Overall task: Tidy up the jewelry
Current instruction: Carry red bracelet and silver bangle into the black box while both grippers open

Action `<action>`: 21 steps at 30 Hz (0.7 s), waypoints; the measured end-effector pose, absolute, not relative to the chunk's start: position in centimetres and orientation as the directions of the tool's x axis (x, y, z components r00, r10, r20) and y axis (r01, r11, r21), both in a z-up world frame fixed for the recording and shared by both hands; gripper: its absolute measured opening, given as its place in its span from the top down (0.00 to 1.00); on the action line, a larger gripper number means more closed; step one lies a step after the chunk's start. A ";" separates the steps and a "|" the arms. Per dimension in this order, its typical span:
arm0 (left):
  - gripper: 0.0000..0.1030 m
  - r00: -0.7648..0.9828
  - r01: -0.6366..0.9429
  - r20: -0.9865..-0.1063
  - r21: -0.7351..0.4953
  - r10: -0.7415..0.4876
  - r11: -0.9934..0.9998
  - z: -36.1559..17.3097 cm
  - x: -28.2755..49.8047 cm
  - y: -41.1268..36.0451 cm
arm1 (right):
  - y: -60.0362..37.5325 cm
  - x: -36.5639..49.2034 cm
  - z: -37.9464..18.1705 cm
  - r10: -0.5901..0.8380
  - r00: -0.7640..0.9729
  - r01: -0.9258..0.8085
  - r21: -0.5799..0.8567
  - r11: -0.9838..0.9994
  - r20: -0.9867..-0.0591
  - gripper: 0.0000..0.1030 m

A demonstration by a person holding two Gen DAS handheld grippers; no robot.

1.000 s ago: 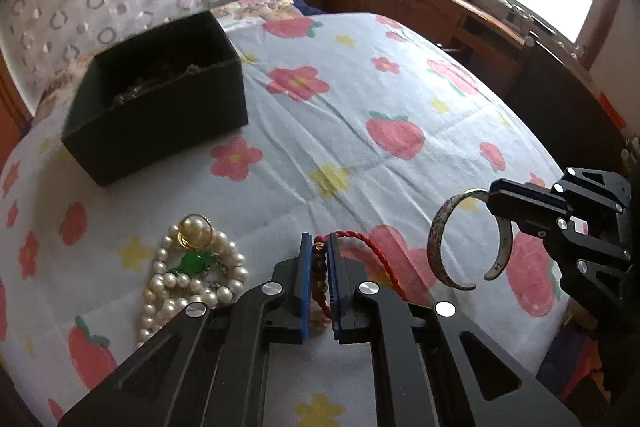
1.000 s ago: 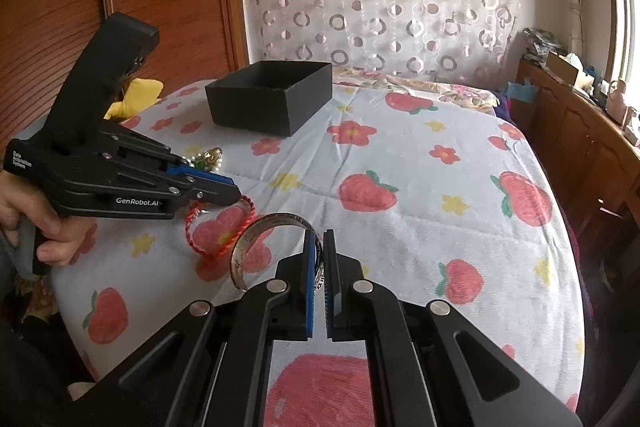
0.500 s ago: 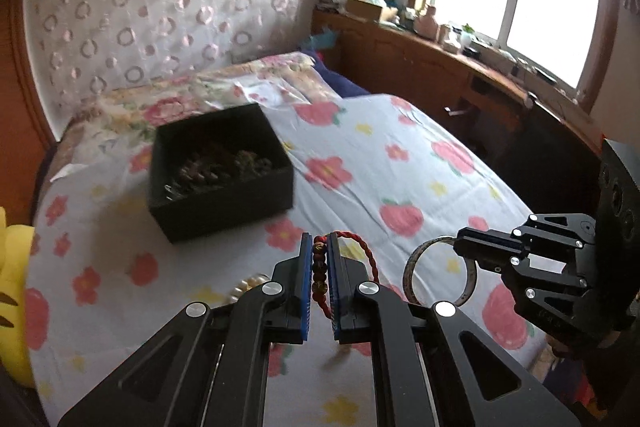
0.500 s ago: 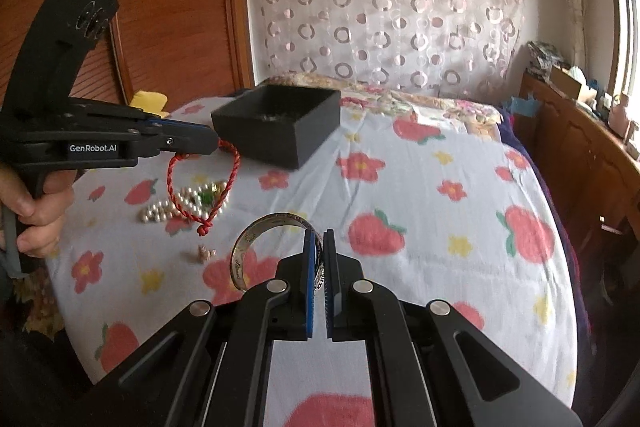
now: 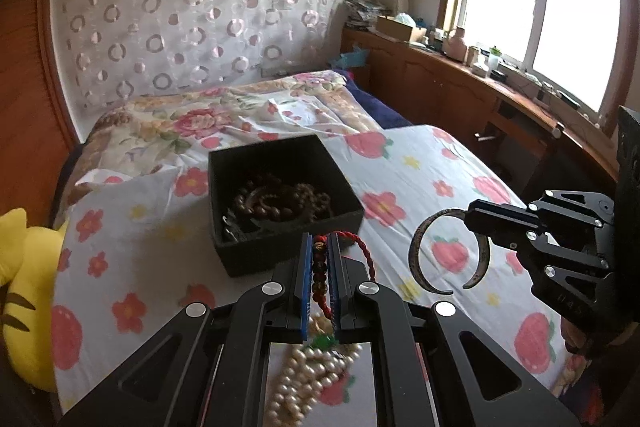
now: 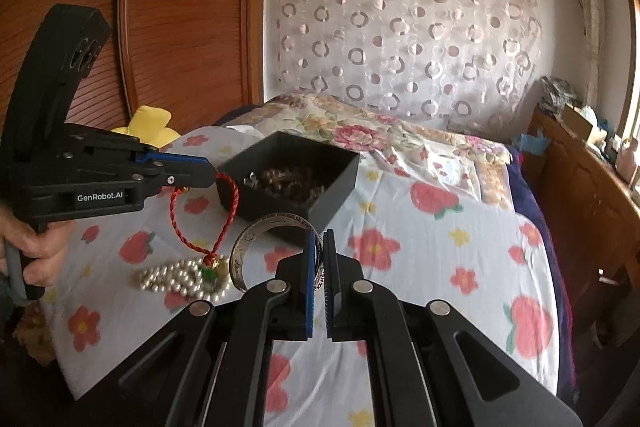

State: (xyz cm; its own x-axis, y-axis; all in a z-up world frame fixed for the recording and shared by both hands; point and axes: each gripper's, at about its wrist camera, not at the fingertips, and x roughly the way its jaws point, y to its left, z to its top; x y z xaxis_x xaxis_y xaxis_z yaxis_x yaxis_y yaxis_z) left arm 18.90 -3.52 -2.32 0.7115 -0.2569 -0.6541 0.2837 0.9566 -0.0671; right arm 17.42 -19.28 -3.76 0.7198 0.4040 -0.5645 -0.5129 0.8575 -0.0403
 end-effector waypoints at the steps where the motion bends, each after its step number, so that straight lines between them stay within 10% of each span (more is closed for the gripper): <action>1: 0.94 0.714 0.281 -0.652 -0.067 -0.256 0.957 -2.3 19.1 -3.3 | -19.0 17.9 -3.6 0.403 0.721 -0.516 -0.048 0.855 -0.564 0.95; 21: 0.94 0.702 0.211 -0.672 -0.118 -0.234 0.970 -4.3 28.4 1.4 | -14.3 29.1 -4.2 0.448 0.675 -0.570 -0.029 0.821 -0.586 0.95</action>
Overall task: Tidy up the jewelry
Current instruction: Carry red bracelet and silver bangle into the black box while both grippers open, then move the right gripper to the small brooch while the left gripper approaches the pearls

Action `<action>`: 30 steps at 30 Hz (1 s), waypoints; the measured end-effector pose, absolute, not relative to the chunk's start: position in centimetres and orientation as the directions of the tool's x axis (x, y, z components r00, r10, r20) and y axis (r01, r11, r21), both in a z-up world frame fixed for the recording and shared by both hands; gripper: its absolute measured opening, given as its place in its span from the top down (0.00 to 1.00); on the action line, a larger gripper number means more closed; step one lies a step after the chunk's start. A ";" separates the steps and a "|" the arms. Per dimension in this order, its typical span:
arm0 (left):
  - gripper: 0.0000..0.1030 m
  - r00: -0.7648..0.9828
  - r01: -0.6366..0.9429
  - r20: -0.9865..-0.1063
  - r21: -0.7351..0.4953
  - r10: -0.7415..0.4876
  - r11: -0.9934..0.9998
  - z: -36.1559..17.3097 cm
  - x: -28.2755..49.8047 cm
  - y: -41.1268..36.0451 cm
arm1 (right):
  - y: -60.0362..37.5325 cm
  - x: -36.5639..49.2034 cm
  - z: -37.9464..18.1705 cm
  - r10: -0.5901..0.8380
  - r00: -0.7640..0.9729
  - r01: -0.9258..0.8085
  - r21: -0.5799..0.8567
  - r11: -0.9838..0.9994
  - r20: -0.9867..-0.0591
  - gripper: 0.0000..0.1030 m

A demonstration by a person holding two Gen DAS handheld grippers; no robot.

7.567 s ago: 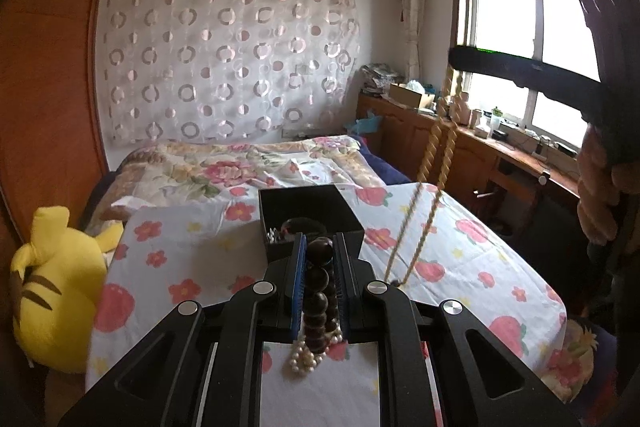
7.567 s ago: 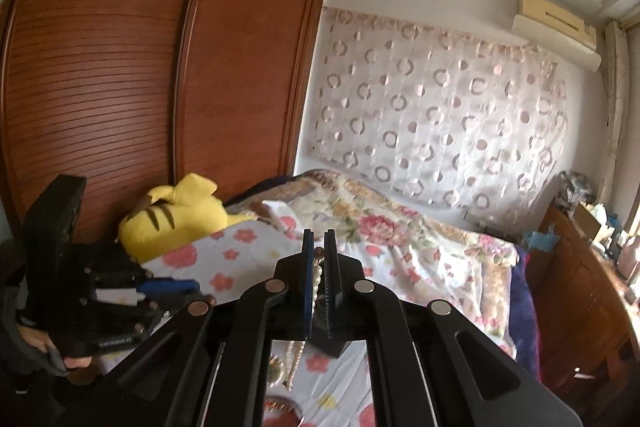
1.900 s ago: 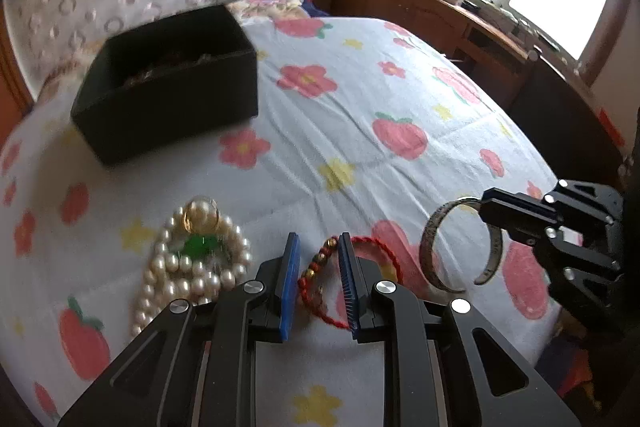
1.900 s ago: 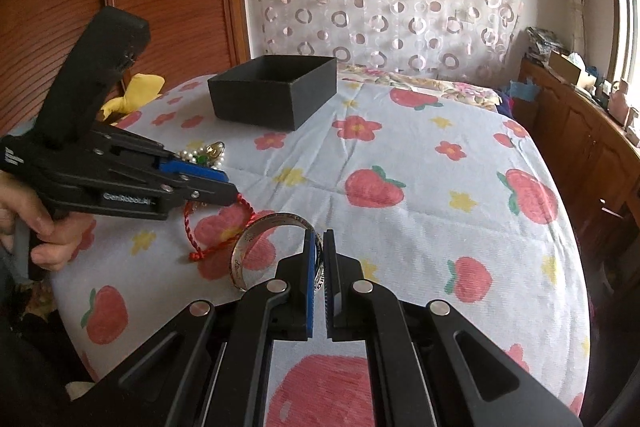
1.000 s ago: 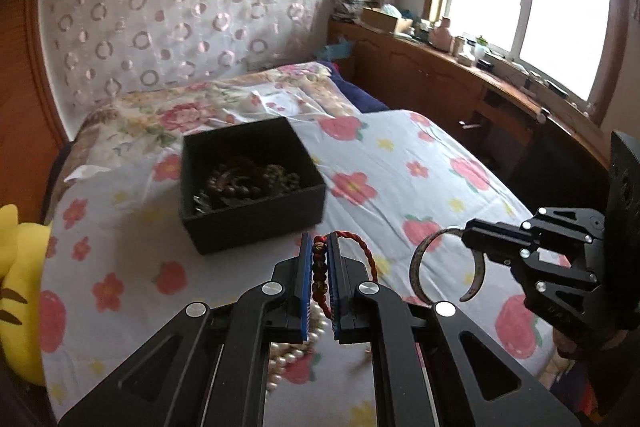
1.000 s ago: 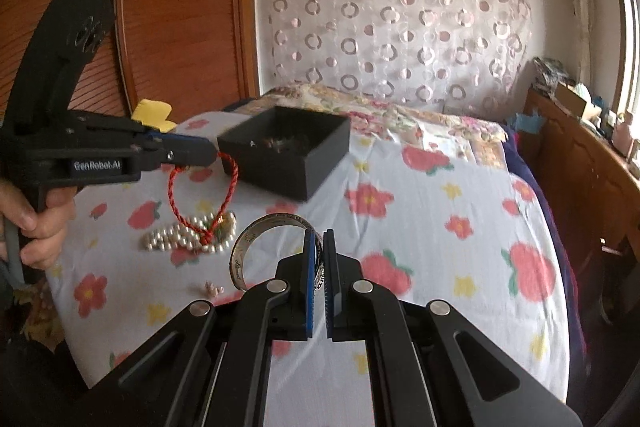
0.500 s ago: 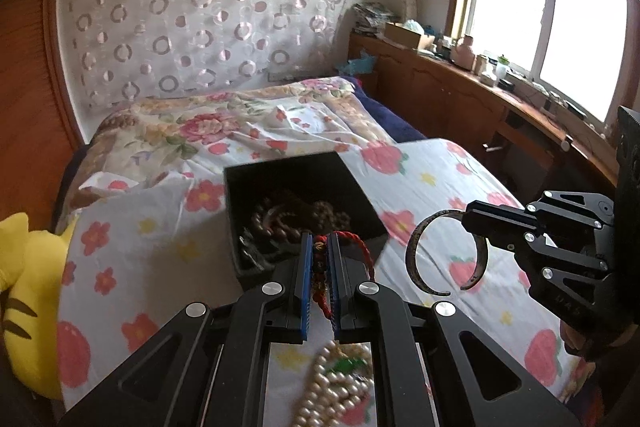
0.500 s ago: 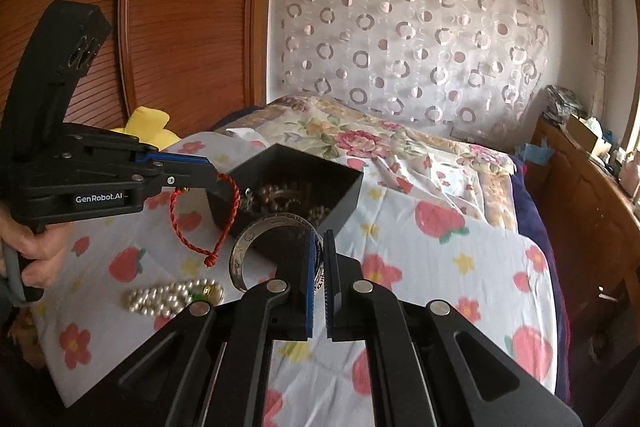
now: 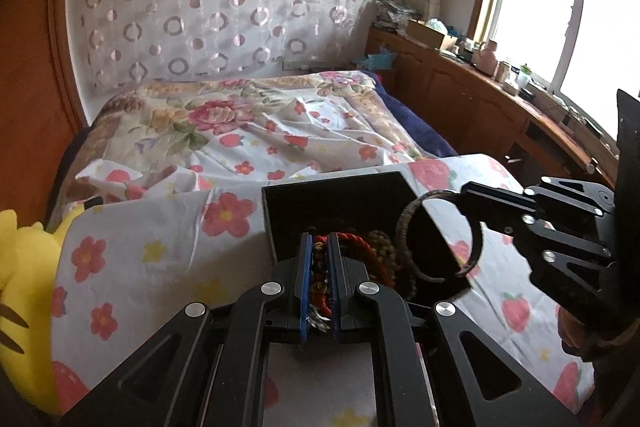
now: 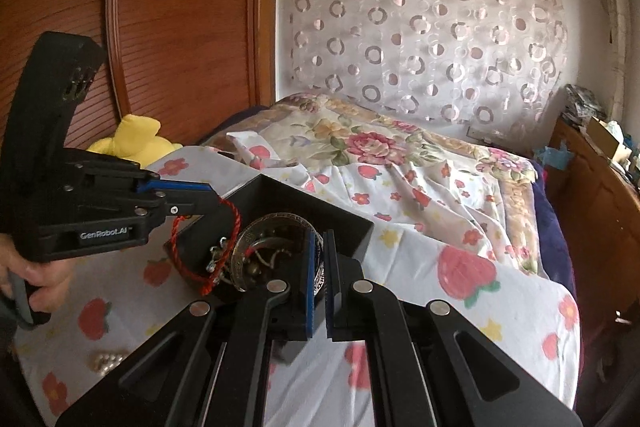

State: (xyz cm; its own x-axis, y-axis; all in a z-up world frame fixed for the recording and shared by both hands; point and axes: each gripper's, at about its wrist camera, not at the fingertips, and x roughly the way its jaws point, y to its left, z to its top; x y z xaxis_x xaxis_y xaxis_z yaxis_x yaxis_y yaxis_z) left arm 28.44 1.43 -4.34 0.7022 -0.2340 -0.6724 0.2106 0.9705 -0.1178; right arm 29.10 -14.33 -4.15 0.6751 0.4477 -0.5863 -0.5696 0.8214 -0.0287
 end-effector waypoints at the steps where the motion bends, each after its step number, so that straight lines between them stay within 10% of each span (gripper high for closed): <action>1: 0.94 0.704 0.207 -0.671 -0.119 -0.232 0.971 -4.5 28.8 1.7 | -14.0 29.7 -4.5 0.448 0.669 -0.574 -0.029 0.819 -0.593 0.95; 30: 0.45 0.733 0.173 -0.650 -0.112 -0.203 0.979 -5.5 22.7 4.5 | -14.7 26.6 -4.2 0.490 0.617 -0.613 0.014 0.790 -0.616 0.94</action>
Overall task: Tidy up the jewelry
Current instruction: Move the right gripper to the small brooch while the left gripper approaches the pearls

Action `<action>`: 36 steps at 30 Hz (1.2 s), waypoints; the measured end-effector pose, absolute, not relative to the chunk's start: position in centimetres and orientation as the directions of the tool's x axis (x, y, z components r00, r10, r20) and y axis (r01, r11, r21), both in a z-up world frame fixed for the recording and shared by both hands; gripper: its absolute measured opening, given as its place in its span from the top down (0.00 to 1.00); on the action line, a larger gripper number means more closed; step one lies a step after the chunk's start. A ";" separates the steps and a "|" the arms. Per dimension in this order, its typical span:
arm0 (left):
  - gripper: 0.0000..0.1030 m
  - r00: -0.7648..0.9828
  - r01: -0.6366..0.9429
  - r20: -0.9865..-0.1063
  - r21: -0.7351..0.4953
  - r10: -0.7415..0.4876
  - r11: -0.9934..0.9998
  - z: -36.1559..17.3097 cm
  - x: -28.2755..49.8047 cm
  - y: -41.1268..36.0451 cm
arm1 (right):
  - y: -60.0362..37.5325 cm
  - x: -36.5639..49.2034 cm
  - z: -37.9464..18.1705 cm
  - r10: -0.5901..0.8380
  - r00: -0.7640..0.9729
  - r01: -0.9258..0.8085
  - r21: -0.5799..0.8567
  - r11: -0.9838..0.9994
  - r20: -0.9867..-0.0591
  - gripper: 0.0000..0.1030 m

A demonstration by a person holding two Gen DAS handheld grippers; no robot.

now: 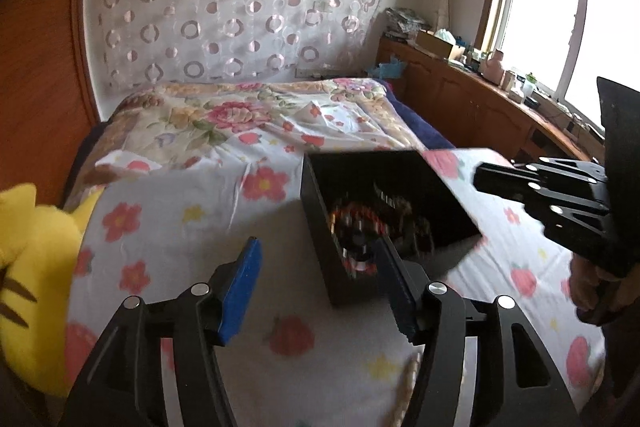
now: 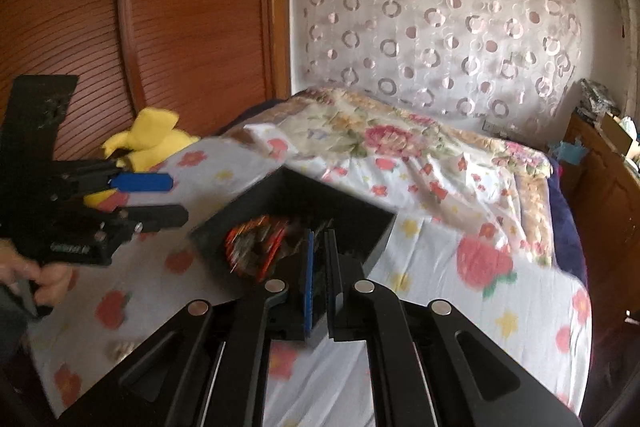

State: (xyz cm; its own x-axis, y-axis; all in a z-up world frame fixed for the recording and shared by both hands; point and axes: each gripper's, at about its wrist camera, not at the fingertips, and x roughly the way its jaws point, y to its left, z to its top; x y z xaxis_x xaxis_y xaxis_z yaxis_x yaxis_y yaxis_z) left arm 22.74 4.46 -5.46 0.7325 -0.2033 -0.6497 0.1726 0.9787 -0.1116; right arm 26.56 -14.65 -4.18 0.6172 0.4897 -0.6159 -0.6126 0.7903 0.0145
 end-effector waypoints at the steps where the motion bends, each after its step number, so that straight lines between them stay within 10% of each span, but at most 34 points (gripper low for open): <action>1: 0.45 0.728 0.168 -0.656 -0.110 -0.198 0.980 -5.8 22.1 4.5 | -14.7 25.8 -4.5 0.487 0.608 -0.615 0.016 0.788 -0.627 0.94; 11: 0.42 0.680 0.155 -0.713 -0.086 -0.170 0.984 -9.0 17.7 4.6 | -15.7 18.3 -10.4 0.460 0.479 -0.626 0.077 0.776 -0.747 0.93; 15: 0.38 0.666 0.152 -0.725 -0.097 -0.175 0.984 -9.8 16.5 4.8 | -15.4 16.6 -11.1 0.461 0.473 -0.621 0.087 0.779 -0.751 0.70; 32: 0.37 0.658 0.164 -0.733 -0.087 -0.175 0.983 -10.5 14.8 4.1 | -13.3 13.4 -11.6 0.453 0.443 -0.679 0.040 0.733 -0.774 0.70; 36: 0.37 0.660 0.172 -0.728 -0.093 -0.185 0.981 -10.2 14.8 3.6 | -13.3 13.1 -11.7 0.445 0.451 -0.684 0.021 0.729 -0.773 0.83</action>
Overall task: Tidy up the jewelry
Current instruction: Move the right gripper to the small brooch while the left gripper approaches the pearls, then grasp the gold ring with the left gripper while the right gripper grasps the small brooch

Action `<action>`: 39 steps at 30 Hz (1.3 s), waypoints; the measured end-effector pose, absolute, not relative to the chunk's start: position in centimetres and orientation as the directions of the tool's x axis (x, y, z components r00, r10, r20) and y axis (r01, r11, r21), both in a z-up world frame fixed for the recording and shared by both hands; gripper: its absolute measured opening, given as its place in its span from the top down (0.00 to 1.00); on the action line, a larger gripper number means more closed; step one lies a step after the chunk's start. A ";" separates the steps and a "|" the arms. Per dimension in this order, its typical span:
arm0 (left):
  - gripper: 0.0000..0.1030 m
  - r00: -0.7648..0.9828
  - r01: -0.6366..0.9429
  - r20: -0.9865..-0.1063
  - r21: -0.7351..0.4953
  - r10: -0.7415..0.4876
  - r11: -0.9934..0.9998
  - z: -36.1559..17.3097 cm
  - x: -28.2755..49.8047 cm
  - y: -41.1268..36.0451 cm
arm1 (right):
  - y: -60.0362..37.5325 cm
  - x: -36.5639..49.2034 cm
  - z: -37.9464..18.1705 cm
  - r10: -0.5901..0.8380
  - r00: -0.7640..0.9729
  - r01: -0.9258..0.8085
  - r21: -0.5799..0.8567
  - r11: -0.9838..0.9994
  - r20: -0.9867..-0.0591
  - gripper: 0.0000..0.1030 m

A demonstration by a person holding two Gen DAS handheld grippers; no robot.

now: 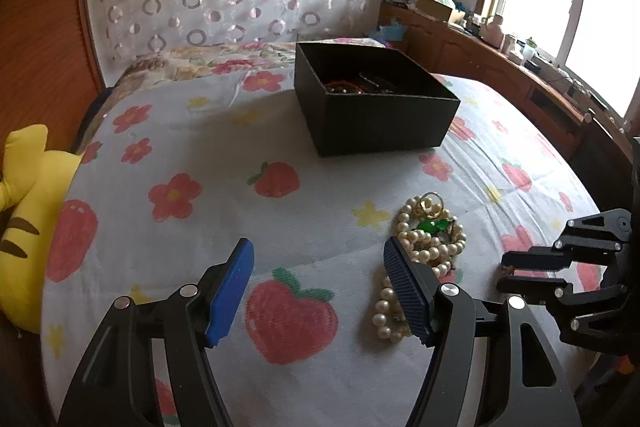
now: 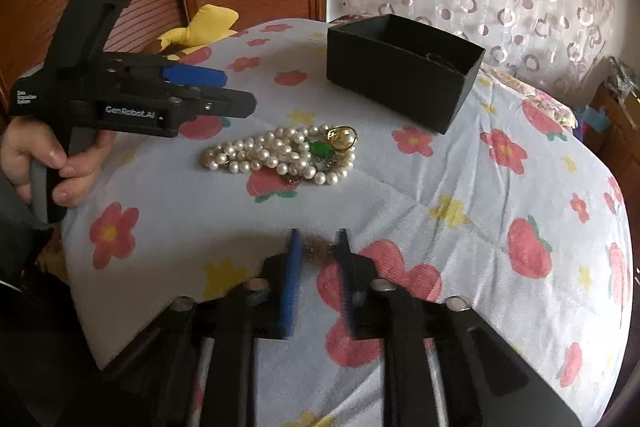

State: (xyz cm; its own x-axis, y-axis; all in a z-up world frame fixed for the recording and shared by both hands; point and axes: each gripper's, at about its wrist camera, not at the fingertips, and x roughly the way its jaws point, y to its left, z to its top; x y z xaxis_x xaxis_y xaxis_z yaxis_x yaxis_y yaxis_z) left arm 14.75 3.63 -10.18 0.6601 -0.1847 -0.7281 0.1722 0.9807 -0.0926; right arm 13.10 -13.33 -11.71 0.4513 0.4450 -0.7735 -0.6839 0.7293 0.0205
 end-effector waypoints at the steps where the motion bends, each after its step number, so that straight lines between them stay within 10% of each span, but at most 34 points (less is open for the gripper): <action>1: 0.37 0.659 0.175 -0.728 -0.095 -0.189 0.980 -10.2 14.8 3.5 | -13.5 13.1 -11.7 0.446 0.453 -0.681 0.024 0.732 -0.772 0.83; 39: 0.79 0.587 0.377 -0.767 -0.025 -0.260 0.926 -10.3 19.0 -5.7 | -18.7 14.8 -10.8 0.438 0.531 -0.571 0.076 0.817 -0.725 0.83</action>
